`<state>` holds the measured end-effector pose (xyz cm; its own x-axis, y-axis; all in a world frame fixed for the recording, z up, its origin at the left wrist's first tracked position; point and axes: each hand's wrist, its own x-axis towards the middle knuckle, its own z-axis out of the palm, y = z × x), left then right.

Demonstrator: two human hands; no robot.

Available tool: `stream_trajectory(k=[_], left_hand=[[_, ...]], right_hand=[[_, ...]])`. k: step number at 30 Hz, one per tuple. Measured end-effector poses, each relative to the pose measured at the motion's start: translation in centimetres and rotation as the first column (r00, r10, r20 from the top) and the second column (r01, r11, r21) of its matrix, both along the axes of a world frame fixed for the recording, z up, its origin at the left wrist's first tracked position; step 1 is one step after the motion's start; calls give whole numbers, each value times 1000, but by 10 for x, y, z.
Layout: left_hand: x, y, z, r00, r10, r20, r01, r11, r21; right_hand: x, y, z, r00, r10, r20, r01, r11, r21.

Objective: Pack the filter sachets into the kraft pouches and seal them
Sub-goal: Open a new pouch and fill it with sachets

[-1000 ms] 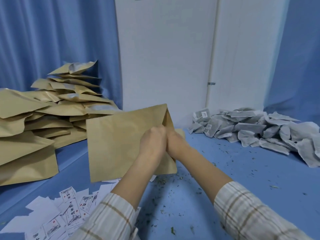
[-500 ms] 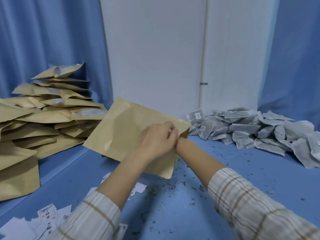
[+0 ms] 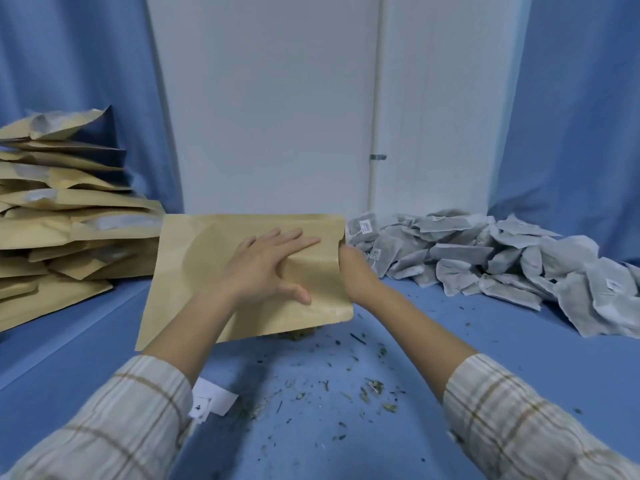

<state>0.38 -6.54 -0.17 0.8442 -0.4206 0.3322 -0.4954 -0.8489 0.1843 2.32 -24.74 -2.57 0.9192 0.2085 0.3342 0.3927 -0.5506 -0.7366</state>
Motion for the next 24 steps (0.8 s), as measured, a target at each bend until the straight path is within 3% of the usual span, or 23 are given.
stream_trajectory(k=[1,3,11,15,20,24], left_hand=[[8,-5,-3,1000,13,1,-13,999,-40],[24,-15,-11,999,51,-3,-51,994,-99],[93,-58,-44,990,125,-63,-128,990,-55],[118,-60,-62,985,169,-47,-169,986,5],[136,-59,-73,981,194,-21,-193,980,50],[142,-64,-72,989,148,-16,-149,989,-25]], right_hand=[[7,-9,-4,994,-26,108,18,997,71],[15,-34,-15,976,-144,162,122,983,138],[74,-95,-80,937,-327,-121,334,942,42],[116,-117,-100,892,-441,-101,448,893,49],[157,-123,-120,906,-418,71,423,900,-101],[178,-122,-123,919,-395,-4,386,902,-195]])
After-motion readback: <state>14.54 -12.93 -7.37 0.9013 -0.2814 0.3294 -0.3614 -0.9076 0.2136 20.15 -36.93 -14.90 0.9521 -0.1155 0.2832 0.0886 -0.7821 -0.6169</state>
